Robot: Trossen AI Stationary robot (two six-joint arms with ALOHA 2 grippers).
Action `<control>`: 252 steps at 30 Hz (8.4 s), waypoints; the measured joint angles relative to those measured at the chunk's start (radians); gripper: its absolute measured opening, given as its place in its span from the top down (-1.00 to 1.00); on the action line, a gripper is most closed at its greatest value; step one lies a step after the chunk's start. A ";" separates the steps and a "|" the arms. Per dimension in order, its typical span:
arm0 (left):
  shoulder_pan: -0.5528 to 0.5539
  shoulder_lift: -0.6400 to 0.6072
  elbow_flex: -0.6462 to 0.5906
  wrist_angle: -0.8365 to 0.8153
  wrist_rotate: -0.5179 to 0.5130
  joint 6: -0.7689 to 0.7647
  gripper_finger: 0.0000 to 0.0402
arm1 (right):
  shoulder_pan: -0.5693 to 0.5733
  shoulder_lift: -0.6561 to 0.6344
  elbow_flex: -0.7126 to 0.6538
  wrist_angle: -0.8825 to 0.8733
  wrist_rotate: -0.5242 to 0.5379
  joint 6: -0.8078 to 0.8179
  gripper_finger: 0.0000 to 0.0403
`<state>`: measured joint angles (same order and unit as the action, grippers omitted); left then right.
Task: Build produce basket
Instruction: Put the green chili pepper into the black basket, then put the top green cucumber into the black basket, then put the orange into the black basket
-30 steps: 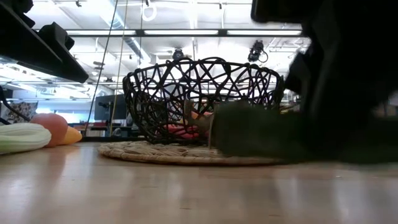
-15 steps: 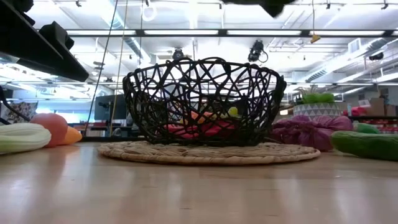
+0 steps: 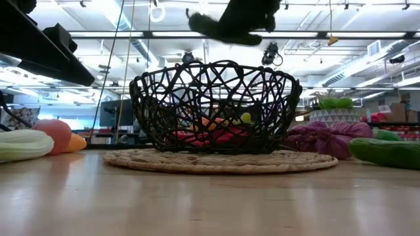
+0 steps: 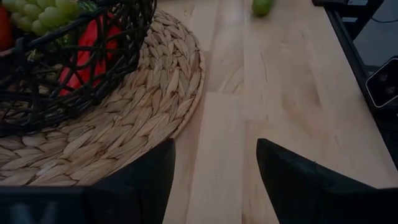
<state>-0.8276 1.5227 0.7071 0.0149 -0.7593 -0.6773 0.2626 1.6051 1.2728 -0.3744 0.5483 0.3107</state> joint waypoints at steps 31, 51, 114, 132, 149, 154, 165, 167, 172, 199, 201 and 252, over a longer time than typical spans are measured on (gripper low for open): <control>0.000 0.000 0.000 -0.024 0.000 0.008 -0.15 | 0.002 -0.129 0.000 -0.455 -0.080 0.256 -0.23; 0.059 0.001 0.000 0.003 -0.046 0.092 -0.15 | 0.242 -0.095 -0.056 -0.875 -0.060 0.867 -0.23; 0.121 0.000 0.000 -0.005 -0.034 -0.074 -0.15 | 0.295 -0.111 0.025 -0.822 0.090 0.697 0.31; 0.157 -0.141 0.000 -0.131 -0.030 -0.077 -0.15 | -0.069 -0.106 -0.001 -0.304 -0.059 0.059 0.26; 0.318 -0.463 0.000 -0.532 0.042 -0.203 0.12 | -0.179 -0.106 -0.147 -0.031 -0.123 -0.055 -0.39; 0.426 -0.523 0.068 -0.740 0.117 -0.163 0.13 | -0.181 -0.106 -0.178 0.017 -0.124 -0.034 -0.51; 0.623 -0.496 0.362 -1.386 0.392 -0.075 0.08 | -0.185 -0.106 -0.318 0.276 -0.132 -0.022 -0.56; 0.678 -0.495 0.359 -1.461 0.475 -0.073 0.02 | -0.189 -0.106 -0.342 0.354 -0.131 -0.016 -0.56; 0.782 -0.494 0.326 -1.500 0.602 0.011 -0.19 | -0.195 -0.106 -0.389 0.517 -0.170 -0.049 -0.56; 1.222 -0.279 0.185 -1.345 0.669 0.165 -0.59 | -0.199 -0.106 -0.388 0.507 -0.263 -0.071 -0.56; 1.248 -0.279 0.185 -1.344 0.668 0.164 -0.59 | -0.199 -0.106 -0.388 0.505 -0.267 -0.071 -0.56; 1.300 -0.115 0.077 -1.347 0.771 0.113 -0.58 | -0.087 -0.174 -0.387 0.706 -0.127 -0.251 -0.56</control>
<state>0.4721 1.4075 0.7845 -1.3318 0.0116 -0.5646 0.1757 1.4307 0.8856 0.3320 0.4213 0.0601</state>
